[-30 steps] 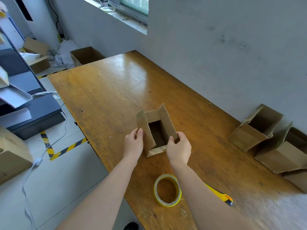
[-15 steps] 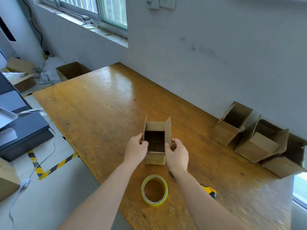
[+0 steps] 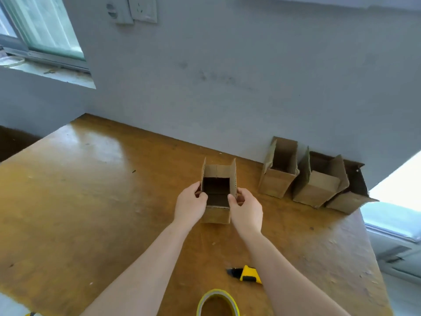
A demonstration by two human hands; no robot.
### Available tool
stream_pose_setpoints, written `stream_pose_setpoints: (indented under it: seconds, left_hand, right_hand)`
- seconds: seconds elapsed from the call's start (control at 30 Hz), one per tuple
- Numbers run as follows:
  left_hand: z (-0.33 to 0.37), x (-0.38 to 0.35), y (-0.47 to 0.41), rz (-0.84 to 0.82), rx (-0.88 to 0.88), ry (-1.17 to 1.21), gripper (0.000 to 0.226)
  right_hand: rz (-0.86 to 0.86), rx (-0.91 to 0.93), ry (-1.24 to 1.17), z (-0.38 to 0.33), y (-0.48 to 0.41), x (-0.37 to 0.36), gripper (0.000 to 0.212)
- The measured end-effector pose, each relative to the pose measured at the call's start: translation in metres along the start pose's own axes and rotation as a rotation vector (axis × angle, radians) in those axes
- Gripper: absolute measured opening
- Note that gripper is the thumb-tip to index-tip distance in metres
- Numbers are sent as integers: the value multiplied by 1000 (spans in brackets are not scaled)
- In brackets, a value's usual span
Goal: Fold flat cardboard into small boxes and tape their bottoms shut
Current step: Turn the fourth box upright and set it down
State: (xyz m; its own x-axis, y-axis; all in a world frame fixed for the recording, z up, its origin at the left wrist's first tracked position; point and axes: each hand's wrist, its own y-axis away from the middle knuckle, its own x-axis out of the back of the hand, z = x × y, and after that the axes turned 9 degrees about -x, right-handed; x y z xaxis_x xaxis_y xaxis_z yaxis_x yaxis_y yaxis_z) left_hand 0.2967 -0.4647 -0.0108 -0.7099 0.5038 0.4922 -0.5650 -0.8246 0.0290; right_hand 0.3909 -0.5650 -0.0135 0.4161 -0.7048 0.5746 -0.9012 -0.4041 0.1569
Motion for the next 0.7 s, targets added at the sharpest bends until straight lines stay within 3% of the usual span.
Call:
stream_pose_setpoints:
  seconds: [0.2, 0.53, 0.7]
  left_hand:
    - [12, 3, -63, -189, -135, -22, 52]
    - [38, -34, -136, -314, -197, -40, 50]
    - [41, -57, -160, -351, -227, -44, 50]
  right_hand:
    - [178, -95, 7, -27, -28, -6, 41]
    - [235, -72, 359, -48, -97, 5, 40]
    - [180, -85, 598, -55, -133, 5, 33]
